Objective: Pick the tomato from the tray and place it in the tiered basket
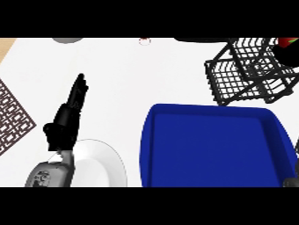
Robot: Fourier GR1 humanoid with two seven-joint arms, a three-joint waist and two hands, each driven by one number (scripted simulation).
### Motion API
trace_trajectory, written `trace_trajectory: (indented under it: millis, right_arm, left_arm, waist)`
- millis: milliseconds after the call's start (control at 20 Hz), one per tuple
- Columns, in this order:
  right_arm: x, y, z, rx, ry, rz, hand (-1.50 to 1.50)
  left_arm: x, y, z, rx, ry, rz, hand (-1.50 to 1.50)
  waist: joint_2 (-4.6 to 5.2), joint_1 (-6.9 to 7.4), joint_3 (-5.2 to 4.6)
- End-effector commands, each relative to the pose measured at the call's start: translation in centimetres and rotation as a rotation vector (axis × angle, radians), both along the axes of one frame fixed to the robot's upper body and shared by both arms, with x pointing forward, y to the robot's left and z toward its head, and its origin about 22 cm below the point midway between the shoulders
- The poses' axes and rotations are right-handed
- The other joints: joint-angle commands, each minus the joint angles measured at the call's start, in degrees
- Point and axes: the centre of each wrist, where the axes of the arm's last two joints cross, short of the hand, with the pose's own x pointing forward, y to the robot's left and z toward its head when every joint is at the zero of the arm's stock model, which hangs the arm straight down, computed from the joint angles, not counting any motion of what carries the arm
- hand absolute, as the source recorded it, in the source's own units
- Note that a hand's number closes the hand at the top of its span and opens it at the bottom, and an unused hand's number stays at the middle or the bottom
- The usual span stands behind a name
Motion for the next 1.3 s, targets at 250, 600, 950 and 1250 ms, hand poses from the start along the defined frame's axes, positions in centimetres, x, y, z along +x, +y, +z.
trace_trajectory:
  millis: [250, 600, 950, 1250]
  right_arm:
    - [5.2, -3.2, -3.7, -0.066, 0.018, -0.039, 1.50]
    - [5.5, -6.8, -6.4, 0.328, 0.005, -0.078, -1.50]
    - [4.3, -8.9, -4.9, 0.561, -0.196, -0.103, -1.50]
    - [1.7, -14.8, -3.2, 0.661, -0.315, -0.296, -1.50]
  left_arm:
    - [0.2, -1.7, 0.3, -0.018, 0.018, -0.016, 0.00]
    - [0.1, 0.2, 1.2, -0.008, -0.003, 0.009, 0.00]
    - [-0.1, 0.0, 0.9, -0.008, 0.004, 0.007, 0.00]
    - [-1.1, -0.2, -0.2, -0.019, 0.013, 0.002, 0.00]
  waist:
    - [0.03, 0.00, 0.00]
    - [-0.04, 0.05, 0.04]
    - [-0.18, -0.49, 0.03]
    - [-0.19, -0.50, 0.02]
